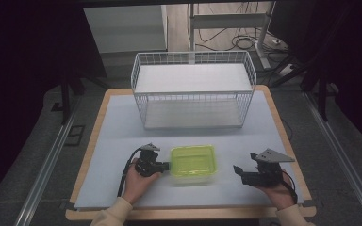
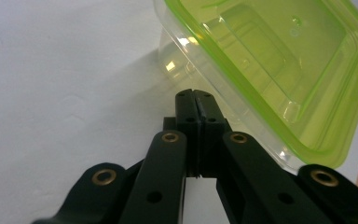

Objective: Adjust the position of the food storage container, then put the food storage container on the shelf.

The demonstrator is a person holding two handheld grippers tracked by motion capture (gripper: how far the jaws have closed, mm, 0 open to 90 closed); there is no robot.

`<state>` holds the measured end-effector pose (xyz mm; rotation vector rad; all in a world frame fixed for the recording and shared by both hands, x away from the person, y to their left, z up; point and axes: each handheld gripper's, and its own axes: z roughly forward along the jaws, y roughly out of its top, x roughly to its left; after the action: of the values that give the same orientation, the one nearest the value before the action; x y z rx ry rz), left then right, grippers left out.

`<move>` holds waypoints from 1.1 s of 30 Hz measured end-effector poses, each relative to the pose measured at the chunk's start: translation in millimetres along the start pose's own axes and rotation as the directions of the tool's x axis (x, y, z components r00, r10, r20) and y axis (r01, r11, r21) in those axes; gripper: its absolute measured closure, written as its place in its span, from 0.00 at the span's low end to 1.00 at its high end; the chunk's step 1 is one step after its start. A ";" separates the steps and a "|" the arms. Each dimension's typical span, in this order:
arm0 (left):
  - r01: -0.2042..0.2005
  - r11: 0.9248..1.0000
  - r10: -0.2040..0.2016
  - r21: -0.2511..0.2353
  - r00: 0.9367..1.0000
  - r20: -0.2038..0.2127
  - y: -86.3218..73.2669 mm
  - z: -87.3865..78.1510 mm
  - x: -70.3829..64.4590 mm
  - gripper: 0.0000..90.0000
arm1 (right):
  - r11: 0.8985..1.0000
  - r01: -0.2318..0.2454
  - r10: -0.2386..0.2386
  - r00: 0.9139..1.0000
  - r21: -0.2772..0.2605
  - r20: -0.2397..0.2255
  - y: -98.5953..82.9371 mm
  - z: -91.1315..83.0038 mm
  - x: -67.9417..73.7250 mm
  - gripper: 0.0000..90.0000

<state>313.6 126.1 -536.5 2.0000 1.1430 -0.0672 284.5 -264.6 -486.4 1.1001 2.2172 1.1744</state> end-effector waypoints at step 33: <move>0.124 0.984 -0.124 -0.131 0.992 0.008 -10.5 -64.2 -4.8 0.37 | 0.999 -0.045 0.044 0.997 -0.017 -0.062 2.9 -3.7 7.7 0.27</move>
<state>282.1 168.5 -498.2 1.8126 1.2392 -0.0546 278.7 -259.4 -481.7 1.1259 2.2335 1.2616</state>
